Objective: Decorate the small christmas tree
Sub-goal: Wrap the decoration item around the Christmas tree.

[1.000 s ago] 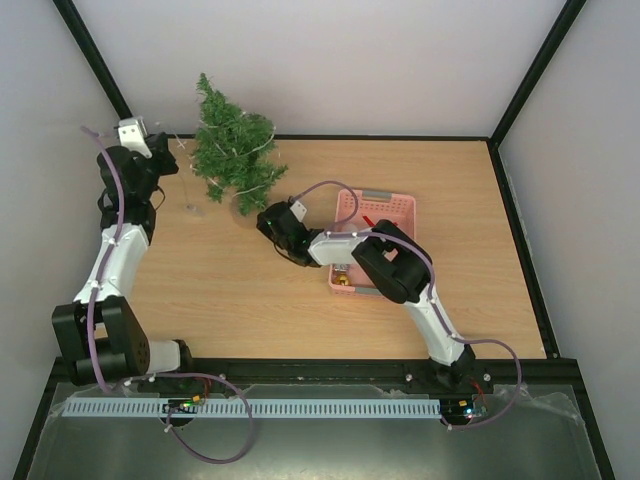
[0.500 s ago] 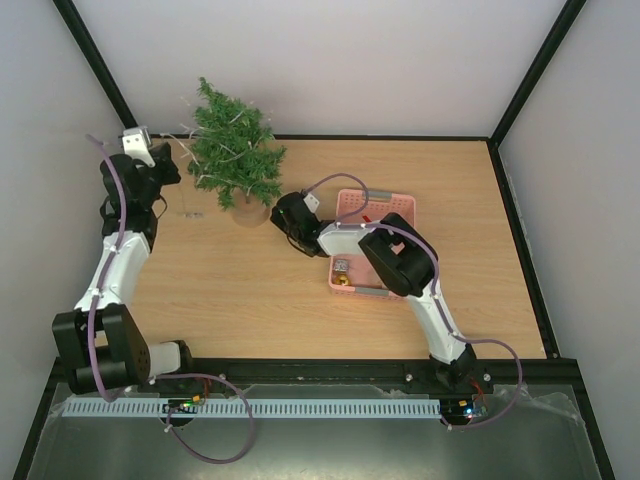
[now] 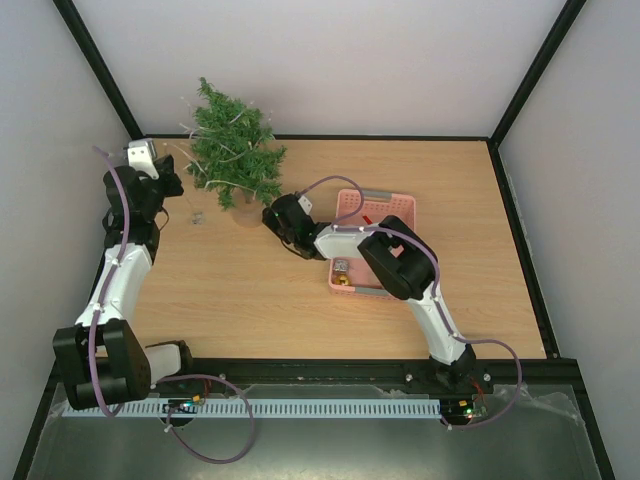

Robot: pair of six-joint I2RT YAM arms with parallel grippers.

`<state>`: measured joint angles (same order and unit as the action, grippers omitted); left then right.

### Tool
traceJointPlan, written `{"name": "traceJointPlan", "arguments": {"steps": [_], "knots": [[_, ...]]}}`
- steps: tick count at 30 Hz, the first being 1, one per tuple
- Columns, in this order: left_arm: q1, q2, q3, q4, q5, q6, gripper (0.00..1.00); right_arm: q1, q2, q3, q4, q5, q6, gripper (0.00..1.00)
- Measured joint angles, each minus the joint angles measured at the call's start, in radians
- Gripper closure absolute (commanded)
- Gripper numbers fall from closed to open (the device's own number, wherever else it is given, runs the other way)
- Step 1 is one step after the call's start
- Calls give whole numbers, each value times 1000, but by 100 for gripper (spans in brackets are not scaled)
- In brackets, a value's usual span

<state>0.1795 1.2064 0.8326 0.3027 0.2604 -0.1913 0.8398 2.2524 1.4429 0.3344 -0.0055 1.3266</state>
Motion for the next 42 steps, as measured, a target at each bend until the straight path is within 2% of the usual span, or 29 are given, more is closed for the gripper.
{"name": "traceJointPlan", "arguments": {"steps": [6,11,20,31,38,42], "knots": [[-13,-23,-10,-20,-26,34,98,10,12,32,-1,-11,14,64],[-24,-29,-16,-39,-45,55,98,10,52,89,-12,-9,5,72],[-72,-45,-18,-113,-81,84,98,-11,96,166,-60,-3,-59,76],[-132,-95,-98,-156,-78,127,98,-108,122,269,-182,47,-205,76],[-219,-122,-146,-172,-62,206,98,-159,127,296,-215,54,-289,76],[-231,-147,-155,-195,-86,231,98,-159,117,294,-221,46,-335,72]]}}
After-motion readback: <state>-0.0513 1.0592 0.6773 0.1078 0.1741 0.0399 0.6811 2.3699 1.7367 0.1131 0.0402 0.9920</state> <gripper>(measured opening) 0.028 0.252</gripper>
